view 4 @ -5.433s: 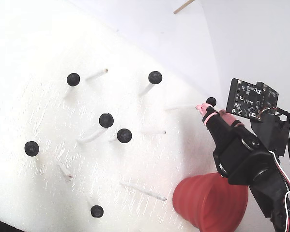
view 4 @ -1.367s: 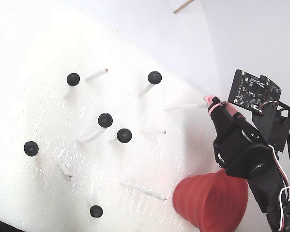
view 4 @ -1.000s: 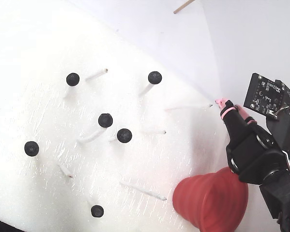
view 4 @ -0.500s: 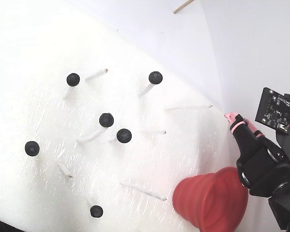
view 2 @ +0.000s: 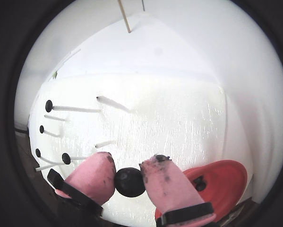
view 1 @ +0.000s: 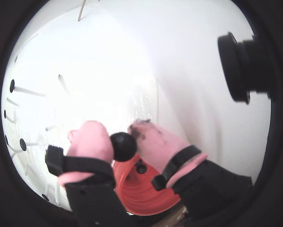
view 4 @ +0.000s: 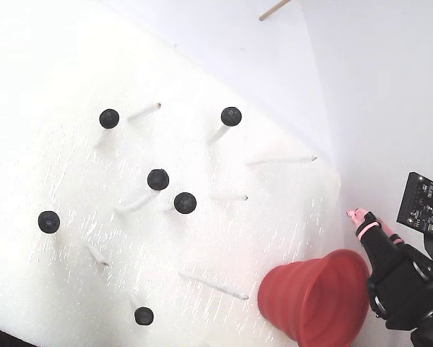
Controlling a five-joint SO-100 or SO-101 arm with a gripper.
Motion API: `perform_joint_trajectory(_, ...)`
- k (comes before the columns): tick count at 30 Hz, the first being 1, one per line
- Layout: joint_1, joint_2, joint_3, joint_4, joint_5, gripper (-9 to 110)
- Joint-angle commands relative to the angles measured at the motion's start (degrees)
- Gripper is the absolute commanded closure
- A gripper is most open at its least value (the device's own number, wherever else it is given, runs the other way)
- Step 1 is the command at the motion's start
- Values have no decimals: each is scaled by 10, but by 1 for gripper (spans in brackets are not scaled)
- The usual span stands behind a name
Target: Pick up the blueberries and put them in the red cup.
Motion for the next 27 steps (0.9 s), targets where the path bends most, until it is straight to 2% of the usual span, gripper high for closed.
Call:
perform_joint_trajectory(1,8,73,-12,13,5,92)
perform_joint_trajectory(27,83,146,13,94,6,92)
